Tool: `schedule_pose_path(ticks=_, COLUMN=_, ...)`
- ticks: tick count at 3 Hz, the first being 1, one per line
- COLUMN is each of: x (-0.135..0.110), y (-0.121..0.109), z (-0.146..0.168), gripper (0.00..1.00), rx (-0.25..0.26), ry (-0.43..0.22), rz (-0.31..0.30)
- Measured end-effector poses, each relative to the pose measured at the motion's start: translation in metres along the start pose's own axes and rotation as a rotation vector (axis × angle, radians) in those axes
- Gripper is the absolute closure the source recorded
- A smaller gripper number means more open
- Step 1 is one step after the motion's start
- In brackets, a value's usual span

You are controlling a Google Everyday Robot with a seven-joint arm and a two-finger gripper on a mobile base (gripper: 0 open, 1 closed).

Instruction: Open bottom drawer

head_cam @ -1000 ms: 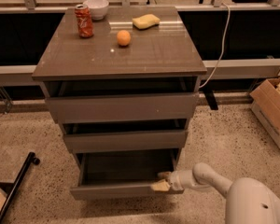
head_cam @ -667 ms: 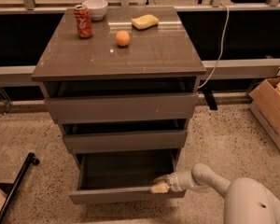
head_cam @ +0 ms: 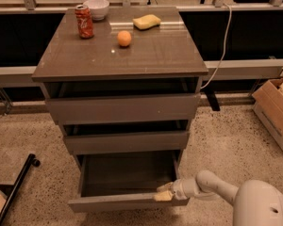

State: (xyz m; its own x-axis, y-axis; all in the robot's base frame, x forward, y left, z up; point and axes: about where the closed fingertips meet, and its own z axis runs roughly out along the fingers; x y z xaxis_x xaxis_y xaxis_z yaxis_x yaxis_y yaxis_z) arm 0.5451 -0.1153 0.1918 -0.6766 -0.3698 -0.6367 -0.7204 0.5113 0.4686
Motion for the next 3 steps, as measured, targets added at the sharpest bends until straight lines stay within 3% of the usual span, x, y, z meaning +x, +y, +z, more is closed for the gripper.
schedule_pose_path(ticks=1, x=-0.001, y=0.001, z=0.000, gripper=0.05, rx=-0.001, ry=0.000, rz=0.000)
schedule_pose_path(ticks=2, x=-0.001, y=0.001, z=0.000, gripper=0.00, rx=-0.001, ry=0.001, rz=0.000)
schedule_pose_path(ticks=3, x=0.029, y=0.026, z=0.001, gripper=0.00, rx=0.005, ry=0.168, rz=0.047)
